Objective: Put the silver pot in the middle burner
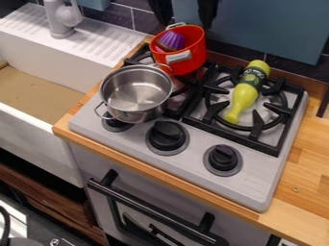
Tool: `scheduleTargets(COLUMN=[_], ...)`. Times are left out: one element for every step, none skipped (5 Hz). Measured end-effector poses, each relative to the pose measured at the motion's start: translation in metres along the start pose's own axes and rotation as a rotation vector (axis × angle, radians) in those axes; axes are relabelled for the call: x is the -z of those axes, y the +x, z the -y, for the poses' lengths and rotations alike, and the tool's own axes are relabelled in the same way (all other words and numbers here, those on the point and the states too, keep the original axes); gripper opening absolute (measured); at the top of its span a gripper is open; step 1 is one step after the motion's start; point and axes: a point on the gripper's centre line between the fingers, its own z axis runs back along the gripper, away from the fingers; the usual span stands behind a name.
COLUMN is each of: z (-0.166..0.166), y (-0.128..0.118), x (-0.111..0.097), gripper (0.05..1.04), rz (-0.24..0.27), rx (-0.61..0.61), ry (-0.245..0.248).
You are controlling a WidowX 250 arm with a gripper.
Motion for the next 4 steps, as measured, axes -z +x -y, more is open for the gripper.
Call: scheduleTargets(z=[-0.001,-0.011,-0.027,-0.049], y=[-0.006,-0.008,-0.008,-0.011], x=[0.01,0.013,0.009,0.006], gripper=[0.999,0.999,0.999,0.999], rz=[-0.033,-0.038,-0.041,-0.051], rx=[-0.004,0.032,0.045,0.076], ry=[0.002,0.012,0.003,0.007])
